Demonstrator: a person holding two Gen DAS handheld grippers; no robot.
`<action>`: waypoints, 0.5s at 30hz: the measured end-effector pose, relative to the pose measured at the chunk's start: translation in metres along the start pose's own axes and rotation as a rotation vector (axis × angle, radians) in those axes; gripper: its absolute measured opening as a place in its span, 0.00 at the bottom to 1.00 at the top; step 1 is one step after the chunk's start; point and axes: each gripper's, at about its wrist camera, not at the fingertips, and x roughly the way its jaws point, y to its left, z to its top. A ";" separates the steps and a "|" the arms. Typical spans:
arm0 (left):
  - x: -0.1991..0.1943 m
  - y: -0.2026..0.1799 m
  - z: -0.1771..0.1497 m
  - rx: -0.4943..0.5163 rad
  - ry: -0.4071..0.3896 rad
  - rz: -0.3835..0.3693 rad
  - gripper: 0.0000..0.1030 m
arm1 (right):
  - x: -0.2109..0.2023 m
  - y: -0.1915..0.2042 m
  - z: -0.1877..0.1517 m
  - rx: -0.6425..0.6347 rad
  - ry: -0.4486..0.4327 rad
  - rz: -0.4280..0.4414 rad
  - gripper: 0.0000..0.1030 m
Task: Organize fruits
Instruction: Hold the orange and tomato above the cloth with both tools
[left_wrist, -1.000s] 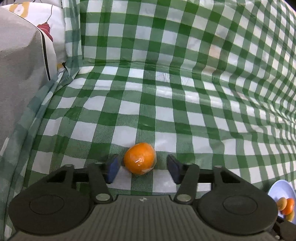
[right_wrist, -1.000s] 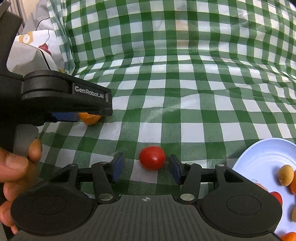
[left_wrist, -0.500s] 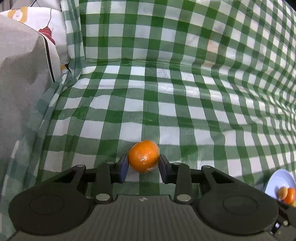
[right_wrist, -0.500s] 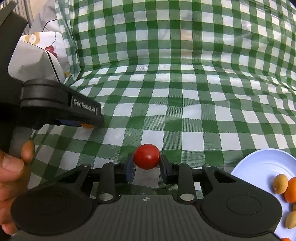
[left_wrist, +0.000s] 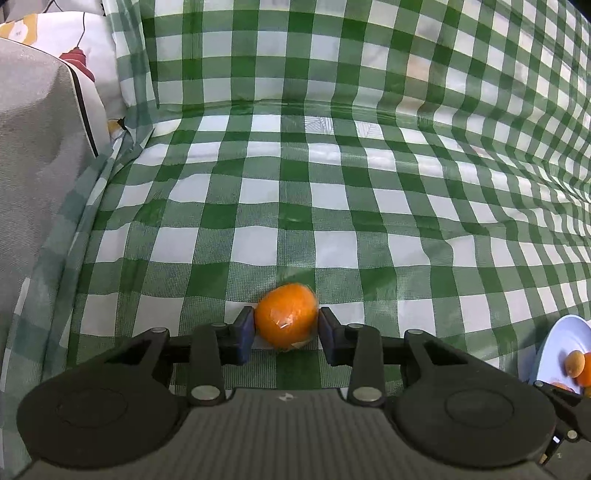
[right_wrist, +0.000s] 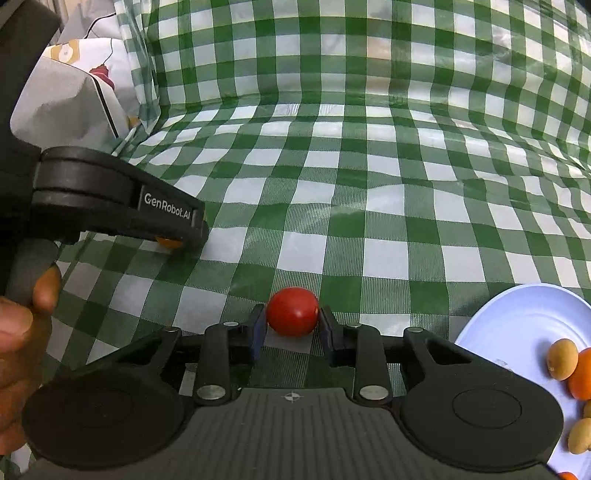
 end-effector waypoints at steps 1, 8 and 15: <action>0.000 0.000 0.000 -0.002 -0.004 0.000 0.40 | 0.000 0.000 0.000 -0.001 0.002 0.000 0.31; -0.001 -0.001 0.001 0.001 -0.009 -0.001 0.39 | 0.001 0.001 0.000 -0.003 0.002 0.003 0.31; -0.005 0.002 0.004 -0.015 -0.015 -0.006 0.38 | 0.001 0.003 0.000 -0.004 0.000 0.004 0.31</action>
